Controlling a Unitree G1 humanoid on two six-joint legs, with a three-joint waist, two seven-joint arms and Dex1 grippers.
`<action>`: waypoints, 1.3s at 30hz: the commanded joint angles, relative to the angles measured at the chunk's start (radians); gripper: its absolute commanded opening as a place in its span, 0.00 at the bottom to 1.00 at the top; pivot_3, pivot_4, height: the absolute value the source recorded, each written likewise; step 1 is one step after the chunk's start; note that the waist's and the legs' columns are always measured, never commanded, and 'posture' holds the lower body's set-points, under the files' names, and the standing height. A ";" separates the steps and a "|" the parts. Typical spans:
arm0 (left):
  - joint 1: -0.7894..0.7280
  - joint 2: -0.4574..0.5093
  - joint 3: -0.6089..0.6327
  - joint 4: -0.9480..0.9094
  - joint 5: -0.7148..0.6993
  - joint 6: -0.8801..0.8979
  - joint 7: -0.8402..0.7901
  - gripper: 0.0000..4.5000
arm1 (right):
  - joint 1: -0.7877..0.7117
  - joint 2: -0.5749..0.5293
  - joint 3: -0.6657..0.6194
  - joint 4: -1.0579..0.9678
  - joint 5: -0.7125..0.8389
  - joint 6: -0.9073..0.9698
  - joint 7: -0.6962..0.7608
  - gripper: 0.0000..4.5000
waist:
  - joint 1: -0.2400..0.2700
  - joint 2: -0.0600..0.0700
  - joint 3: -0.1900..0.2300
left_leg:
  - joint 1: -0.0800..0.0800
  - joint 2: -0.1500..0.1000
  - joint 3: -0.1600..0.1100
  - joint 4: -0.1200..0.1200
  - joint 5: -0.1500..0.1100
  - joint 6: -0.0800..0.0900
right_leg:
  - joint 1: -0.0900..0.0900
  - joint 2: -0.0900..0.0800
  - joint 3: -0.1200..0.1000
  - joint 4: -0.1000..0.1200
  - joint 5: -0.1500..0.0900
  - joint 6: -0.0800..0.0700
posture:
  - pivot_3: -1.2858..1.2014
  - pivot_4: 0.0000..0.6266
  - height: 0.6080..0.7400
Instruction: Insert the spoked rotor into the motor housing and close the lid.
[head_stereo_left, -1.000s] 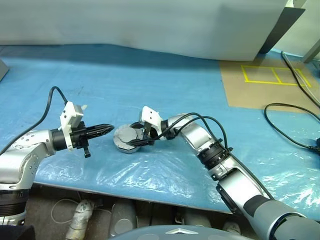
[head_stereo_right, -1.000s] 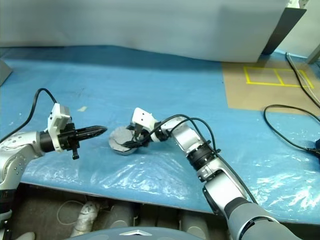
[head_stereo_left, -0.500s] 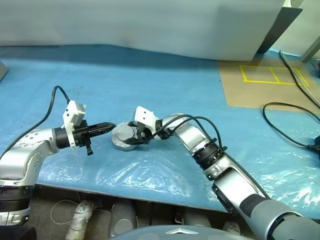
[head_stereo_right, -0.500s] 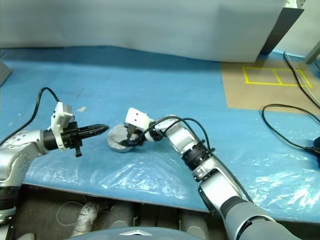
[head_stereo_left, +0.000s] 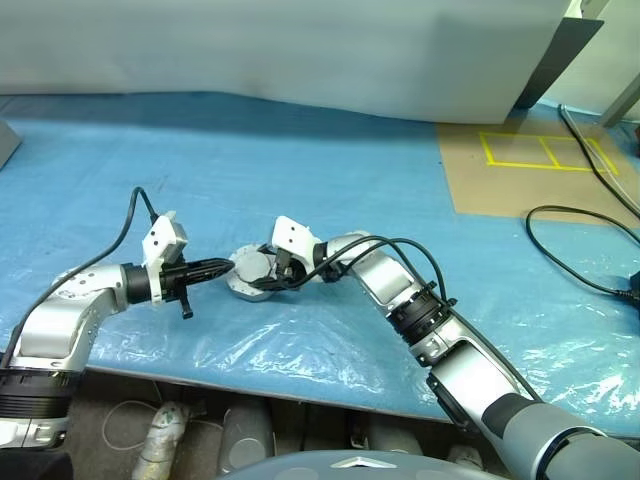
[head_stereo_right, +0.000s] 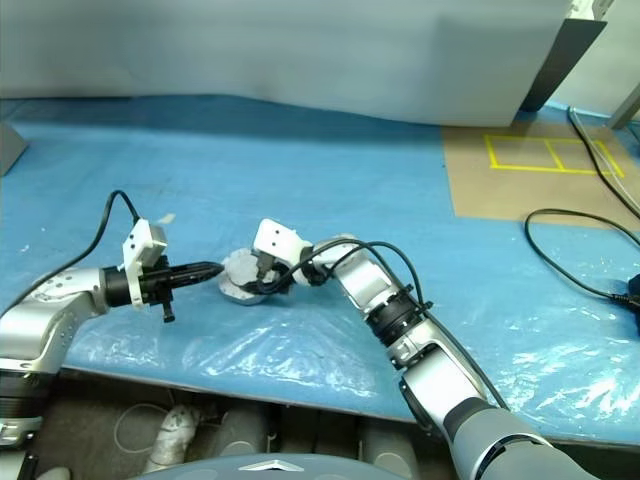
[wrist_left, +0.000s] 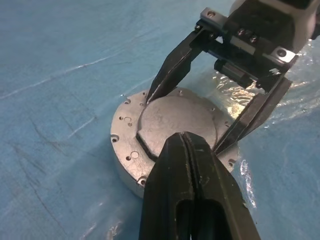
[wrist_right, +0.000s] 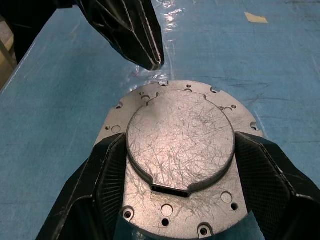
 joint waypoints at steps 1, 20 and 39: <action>-0.007 0.013 0.006 0.025 0.021 -0.031 -0.005 0.00 | 0.020 -0.021 0.009 0.043 -0.033 0.032 -0.008 0.66 | 0.000 0.000 0.000 | 0.000 0.000 0.000 0.000 0.000 0.000 | 0.000 0.000 0.000 0.000 0.000 0.000 | 0.52 0.24 1.00; -0.021 -0.035 -0.092 0.108 0.137 -0.114 0.006 0.00 | 0.050 -0.037 -0.034 -0.072 0.020 0.049 -0.004 0.88 | 0.019 0.001 0.000 | 0.004 0.000 0.000 -0.001 0.000 0.000 | 0.003 -0.001 0.001 -0.001 0.000 0.000 | 0.52 0.24 1.00; -0.051 -0.050 -0.084 0.099 0.128 -0.095 0.022 0.00 | 0.093 -0.120 -0.426 -0.208 0.506 0.812 0.013 0.99 | 0.026 0.002 0.000 | -0.002 0.000 0.001 -0.002 0.000 0.000 | -0.003 0.000 0.001 -0.003 -0.001 0.001 | 0.52 0.24 1.00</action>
